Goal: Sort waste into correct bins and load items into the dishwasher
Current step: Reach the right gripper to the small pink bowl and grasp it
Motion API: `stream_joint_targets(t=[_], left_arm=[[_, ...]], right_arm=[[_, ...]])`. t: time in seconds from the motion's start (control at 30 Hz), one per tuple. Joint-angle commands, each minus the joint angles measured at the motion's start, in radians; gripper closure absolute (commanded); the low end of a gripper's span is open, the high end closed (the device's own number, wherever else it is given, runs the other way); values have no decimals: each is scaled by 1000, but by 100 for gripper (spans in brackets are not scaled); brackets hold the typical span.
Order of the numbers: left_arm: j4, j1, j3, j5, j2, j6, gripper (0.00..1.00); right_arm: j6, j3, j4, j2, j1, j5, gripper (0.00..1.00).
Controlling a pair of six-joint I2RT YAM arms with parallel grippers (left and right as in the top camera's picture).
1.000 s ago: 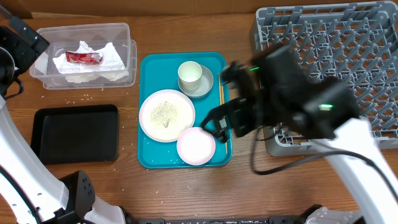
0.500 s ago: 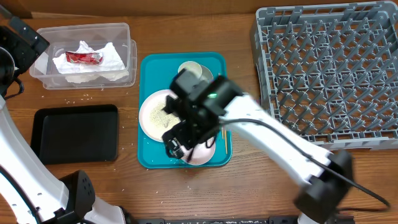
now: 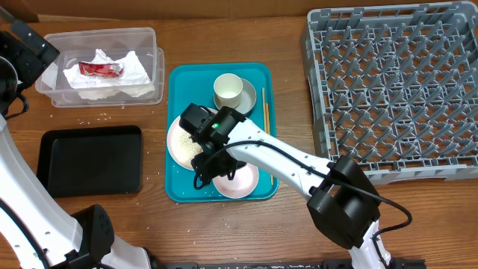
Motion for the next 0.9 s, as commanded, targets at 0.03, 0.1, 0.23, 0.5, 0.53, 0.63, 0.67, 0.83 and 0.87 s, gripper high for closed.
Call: stream_joint_targets(t=[0.03,0.1,0.23,0.5,0.53,0.63,0.67,0.83,0.87], left_arm=[[1,-2,-3,-6,-14,-7,0],[1,-2,-3,-6,-14,-7,0],[1,-2,-3,-6,-14,-7,0],[1,-2,-3,-6,-14,-6,0],[1,-2,-3,-6,-14,-7,0],[1,-2,-3,-7,-14,-6,0],[1,-2,-3,-6,-14,-7,0],[1,-2,-3,-6,-14,-7,0],[1,-2,-3,-6,-14,-7,0]], right_arm=[[87,-24,35,0,11,67,40],[112,-55,62,0,17,89,40],[132,-117,94,0,34,105,40],[139,-142,137,0,100,105,51],[139,-142,137,0,108,105,54],[139,-142,136,0,137,126,67],[139,-142,134,0,142,134,69],[139,-142,134,0,145,162,79],[139,-142,134,0,145,171,82]])
